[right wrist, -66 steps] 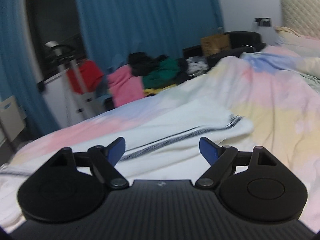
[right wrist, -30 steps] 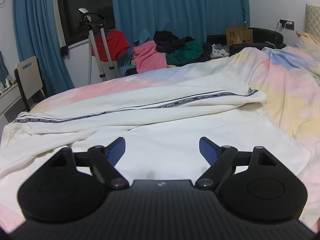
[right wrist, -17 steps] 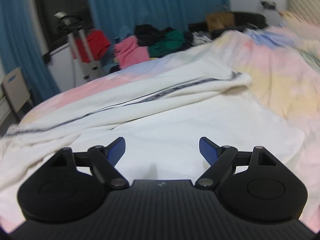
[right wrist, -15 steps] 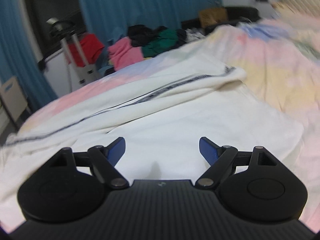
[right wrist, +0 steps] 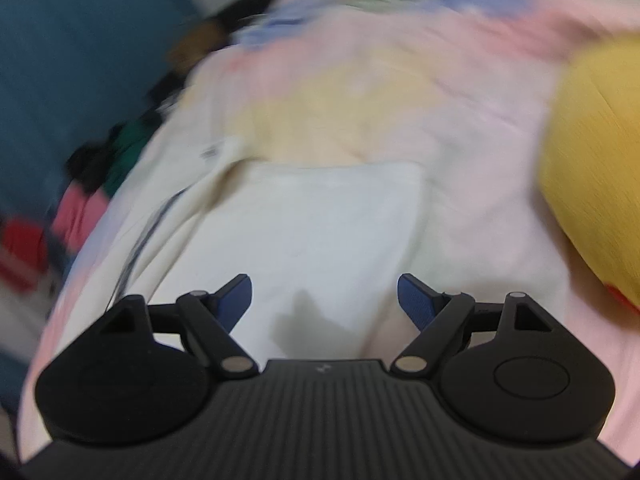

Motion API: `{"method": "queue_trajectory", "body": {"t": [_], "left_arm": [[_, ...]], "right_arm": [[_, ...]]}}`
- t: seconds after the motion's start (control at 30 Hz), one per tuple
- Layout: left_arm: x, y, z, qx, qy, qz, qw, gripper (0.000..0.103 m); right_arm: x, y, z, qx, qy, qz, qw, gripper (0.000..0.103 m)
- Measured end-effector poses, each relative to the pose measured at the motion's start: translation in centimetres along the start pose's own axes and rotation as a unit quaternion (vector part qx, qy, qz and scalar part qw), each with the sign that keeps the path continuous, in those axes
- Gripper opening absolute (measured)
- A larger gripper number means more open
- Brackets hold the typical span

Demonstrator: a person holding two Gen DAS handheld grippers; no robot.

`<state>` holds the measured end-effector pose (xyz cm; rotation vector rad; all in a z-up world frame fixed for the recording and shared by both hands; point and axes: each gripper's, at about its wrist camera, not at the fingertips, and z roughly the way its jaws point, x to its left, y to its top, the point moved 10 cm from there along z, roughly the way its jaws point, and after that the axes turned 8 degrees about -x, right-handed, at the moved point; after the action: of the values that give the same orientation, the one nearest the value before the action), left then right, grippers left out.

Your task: Fold clothes

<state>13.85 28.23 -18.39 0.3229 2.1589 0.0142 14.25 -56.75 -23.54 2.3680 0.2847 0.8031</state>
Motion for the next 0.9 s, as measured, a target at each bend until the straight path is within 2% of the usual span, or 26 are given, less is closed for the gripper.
{"method": "queue_trajectory", "body": {"t": [0.07,0.1,0.17,0.2,0.33,0.4,0.43,0.47,0.6,0.77,0.9], "left_arm": [[-0.5,0.4,1.0,-0.003,-0.006,0.005,1.0000,0.066],[-0.7,0.5,1.4,-0.003,-0.010,0.005,0.9999,0.056],[-1.2,0.5,2.0,0.000,-0.018,0.004,0.9998,0.043],[-1.3,0.5,2.2,0.000,-0.019,0.007,0.9998,0.035],[-1.6,0.4,2.5,-0.004,-0.029,0.011,0.9995,0.020],[-2.2,0.6,2.3,-0.012,-0.037,0.023,0.9990,0.012],[-2.7,0.7,2.0,-0.020,-0.040,0.037,0.9983,0.011],[-3.2,0.8,1.6,-0.028,-0.044,0.053,0.9973,0.010],[-5.3,1.0,-0.8,-0.066,-0.075,0.099,0.9901,0.005],[-6.6,0.6,-3.7,-0.089,-0.102,0.106,0.9851,0.005],[-6.4,0.5,-6.1,-0.095,-0.117,0.081,0.9852,0.005]], "right_arm": [[-1.5,0.1,1.1,0.006,-0.007,0.027,1.000,0.077],[-2.0,0.1,1.7,0.011,-0.006,0.040,0.999,0.076],[-2.8,-0.3,2.8,0.024,-0.003,0.062,0.998,0.064],[-3.1,-0.4,3.1,0.028,-0.007,0.071,0.997,0.064],[-2.6,-0.6,4.1,0.030,0.028,0.090,0.995,0.062],[-1.7,-0.3,4.1,0.021,0.050,0.089,0.995,0.040],[-1.4,-0.2,4.1,0.019,0.054,0.082,0.995,0.021],[-1.1,-0.2,4.1,0.017,0.049,0.070,0.996,0.011],[-0.8,0.4,3.4,-0.004,0.041,0.042,0.998,0.006],[-0.2,2.2,0.9,-0.055,0.055,0.026,0.997,0.005],[0.8,3.1,-1.4,-0.093,0.053,-0.004,0.994,0.005]]}}
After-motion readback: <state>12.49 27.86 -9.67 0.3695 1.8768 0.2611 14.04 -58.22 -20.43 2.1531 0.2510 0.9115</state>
